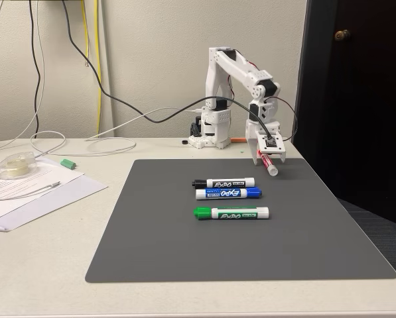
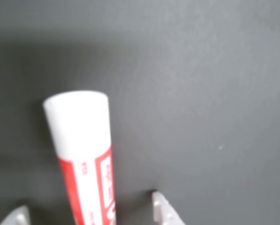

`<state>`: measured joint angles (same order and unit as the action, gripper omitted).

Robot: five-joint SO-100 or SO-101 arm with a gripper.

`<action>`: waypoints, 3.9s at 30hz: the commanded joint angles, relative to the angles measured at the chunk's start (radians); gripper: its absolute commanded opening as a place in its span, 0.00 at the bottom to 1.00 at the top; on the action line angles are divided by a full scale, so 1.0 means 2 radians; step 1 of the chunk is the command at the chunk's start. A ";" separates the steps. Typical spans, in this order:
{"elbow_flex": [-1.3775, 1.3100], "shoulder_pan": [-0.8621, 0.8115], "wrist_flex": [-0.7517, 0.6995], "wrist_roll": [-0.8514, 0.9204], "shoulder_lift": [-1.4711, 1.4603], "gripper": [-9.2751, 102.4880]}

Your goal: Pick up the red marker.

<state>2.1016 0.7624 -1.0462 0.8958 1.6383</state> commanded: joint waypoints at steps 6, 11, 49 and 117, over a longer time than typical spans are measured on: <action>0.025 -0.007 0.038 0.005 0.017 0.40; 0.026 -0.008 0.038 0.005 0.018 0.33; 0.026 -0.009 0.043 -0.002 0.025 0.13; -0.001 -0.387 0.226 -0.411 0.501 0.13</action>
<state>2.1062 -0.0199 -0.6151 0.0767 2.6231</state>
